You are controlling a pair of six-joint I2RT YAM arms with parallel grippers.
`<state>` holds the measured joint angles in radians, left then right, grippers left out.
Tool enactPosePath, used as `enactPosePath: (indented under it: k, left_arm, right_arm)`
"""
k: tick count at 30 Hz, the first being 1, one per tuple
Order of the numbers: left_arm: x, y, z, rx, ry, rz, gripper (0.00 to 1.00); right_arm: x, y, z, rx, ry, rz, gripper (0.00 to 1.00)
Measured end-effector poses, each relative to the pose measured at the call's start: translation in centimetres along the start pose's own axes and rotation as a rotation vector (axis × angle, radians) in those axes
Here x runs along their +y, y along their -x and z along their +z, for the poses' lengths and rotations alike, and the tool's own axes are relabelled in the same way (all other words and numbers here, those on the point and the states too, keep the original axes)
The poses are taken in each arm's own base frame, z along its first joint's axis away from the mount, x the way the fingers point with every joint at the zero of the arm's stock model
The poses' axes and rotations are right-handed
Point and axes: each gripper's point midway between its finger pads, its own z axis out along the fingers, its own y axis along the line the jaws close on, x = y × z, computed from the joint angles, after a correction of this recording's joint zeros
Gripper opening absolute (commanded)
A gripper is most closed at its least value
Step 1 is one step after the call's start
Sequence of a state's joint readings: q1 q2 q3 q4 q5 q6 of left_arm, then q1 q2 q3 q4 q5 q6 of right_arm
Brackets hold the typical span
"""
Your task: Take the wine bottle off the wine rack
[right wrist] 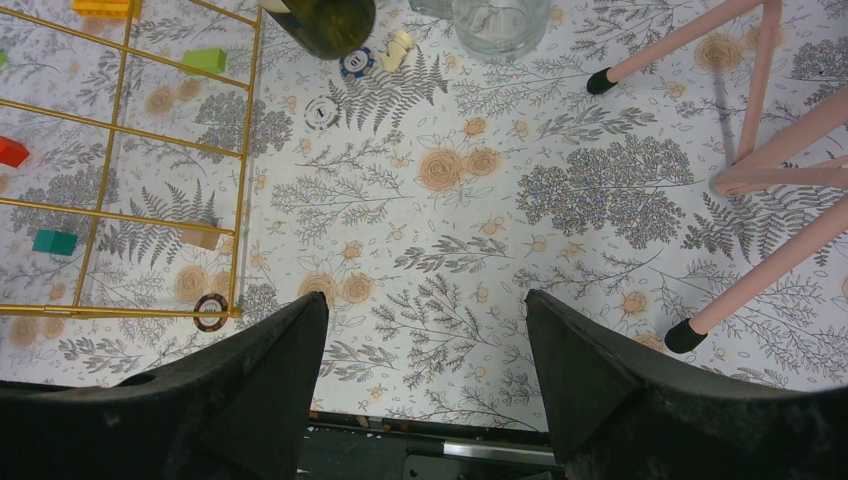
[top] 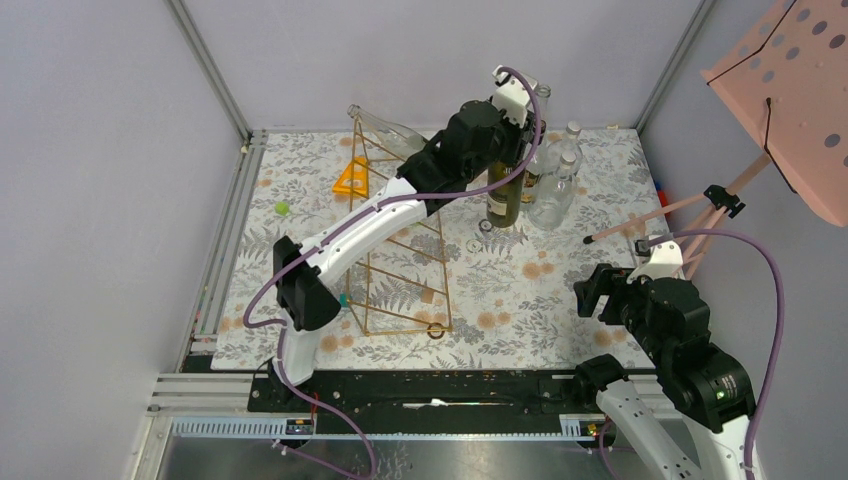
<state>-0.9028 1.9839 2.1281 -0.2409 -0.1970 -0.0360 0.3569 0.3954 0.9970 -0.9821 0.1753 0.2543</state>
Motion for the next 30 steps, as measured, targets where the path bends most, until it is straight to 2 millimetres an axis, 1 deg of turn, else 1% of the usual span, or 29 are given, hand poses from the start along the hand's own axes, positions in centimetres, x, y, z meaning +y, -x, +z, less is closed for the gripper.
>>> enactPosePath:
  k: [4, 7, 10, 15, 19, 25, 30]
  left_arm:
    - [-1.7, -0.8, 0.1, 0.021, -0.07, -0.052, 0.0]
    - [-2.8, -1.7, 0.5, 0.04, -0.109, -0.074, 0.0]
    - [-3.8, -3.1, 1.4, 0.06, -0.136, -0.088, 0.0]
    - [-4.7, -5.7, 2.7, 0.088, -0.148, -0.097, 0.0]
    - [-4.9, -7.0, 3.9, 0.087, -0.142, -0.101, 0.0]
    - [-4.6, -9.5, 5.9, 0.092, -0.106, -0.09, 0.0]
    - [-4.1, -9.4, 7.1, 0.054, -0.072, -0.073, 0.0]
  right_arm:
    - [0.0, 0.0, -0.1, -0.007, 0.001, 0.001, 0.8]
    - [0.0, 0.0, -0.2, -0.009, 0.002, 0.002, 0.8]
    - [0.0, 0.0, -0.2, -0.01, 0.002, 0.002, 0.8]
    - [0.0, 0.1, -0.3, -0.013, 0.004, 0.003, 0.8]
    - [0.0, 0.1, -0.3, -0.013, 0.004, 0.003, 0.8]
    - [0.0, 0.1, -0.3, -0.013, 0.004, 0.003, 0.8]
    - [0.0, 0.1, -0.3, -0.013, 0.004, 0.003, 0.8]
